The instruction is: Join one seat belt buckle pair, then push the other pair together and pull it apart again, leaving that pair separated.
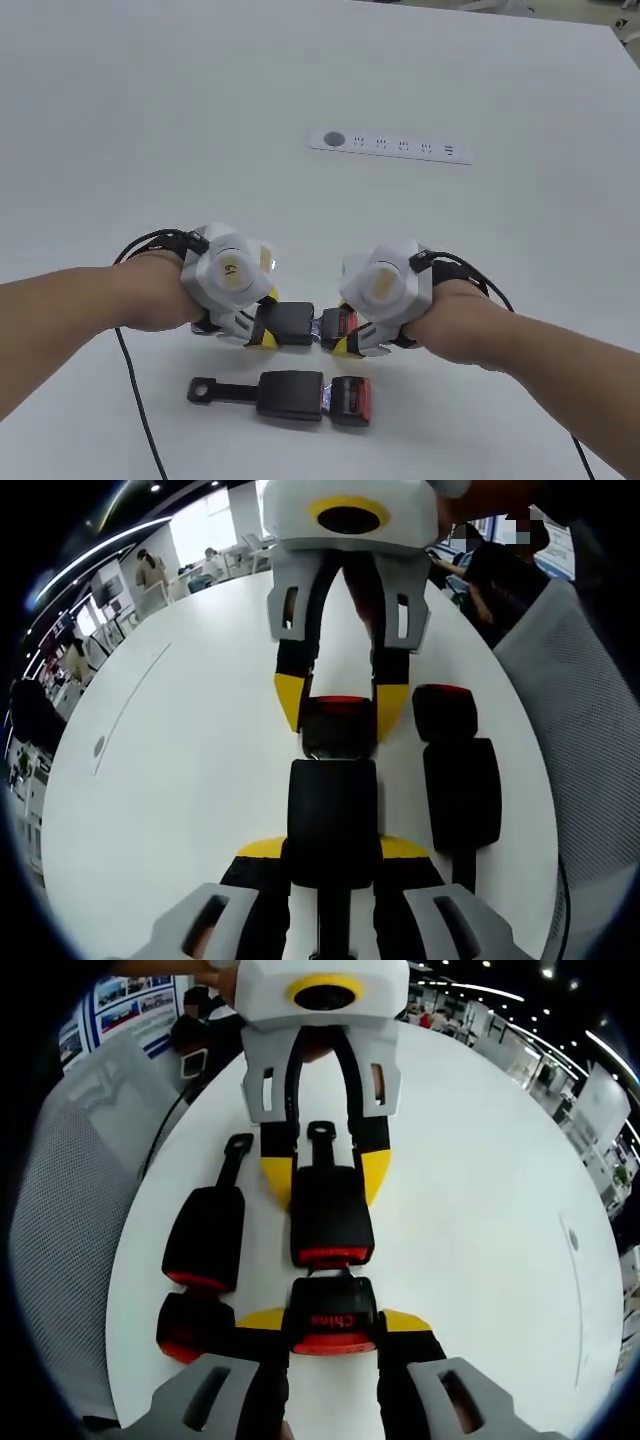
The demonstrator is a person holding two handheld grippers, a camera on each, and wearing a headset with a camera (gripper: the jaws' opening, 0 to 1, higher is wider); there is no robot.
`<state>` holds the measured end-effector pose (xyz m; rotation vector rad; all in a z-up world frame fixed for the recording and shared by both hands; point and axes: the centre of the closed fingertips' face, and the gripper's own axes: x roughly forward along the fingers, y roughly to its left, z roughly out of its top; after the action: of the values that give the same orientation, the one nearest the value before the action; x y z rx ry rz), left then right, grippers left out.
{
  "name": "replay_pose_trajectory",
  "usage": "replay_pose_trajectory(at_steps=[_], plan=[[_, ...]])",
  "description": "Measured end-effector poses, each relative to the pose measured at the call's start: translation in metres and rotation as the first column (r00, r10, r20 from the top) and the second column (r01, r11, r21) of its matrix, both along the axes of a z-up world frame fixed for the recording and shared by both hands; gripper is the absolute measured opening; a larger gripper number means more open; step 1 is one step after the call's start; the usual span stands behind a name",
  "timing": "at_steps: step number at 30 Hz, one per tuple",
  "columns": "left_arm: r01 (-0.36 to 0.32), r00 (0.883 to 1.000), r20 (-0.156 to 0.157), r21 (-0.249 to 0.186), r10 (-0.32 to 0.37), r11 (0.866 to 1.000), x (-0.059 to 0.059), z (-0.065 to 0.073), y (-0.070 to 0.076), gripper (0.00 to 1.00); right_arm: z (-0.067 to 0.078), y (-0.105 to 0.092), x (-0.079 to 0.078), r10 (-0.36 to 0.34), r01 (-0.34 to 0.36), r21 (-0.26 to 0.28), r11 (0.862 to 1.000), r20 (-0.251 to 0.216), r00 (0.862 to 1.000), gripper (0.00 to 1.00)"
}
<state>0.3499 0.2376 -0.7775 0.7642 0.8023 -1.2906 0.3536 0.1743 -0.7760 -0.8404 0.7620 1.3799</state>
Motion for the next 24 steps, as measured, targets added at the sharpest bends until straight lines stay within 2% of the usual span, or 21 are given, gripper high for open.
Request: replay_pose_trajectory(at_steps=[9,24], plan=[[-0.006,1.000,0.002,-0.013,0.006,1.000,-0.0009,0.0019,-0.0004,0.32,0.0005,0.0006,-0.0001,0.006,-0.006,-0.007,1.000,0.003,1.000,0.29],[-0.007,1.000,-0.010,-0.003,0.007,1.000,0.0000,0.0024,-0.0008,0.32,0.0021,-0.0031,-0.0012,0.001,-0.001,-0.020,1.000,0.005,1.000,0.30]])
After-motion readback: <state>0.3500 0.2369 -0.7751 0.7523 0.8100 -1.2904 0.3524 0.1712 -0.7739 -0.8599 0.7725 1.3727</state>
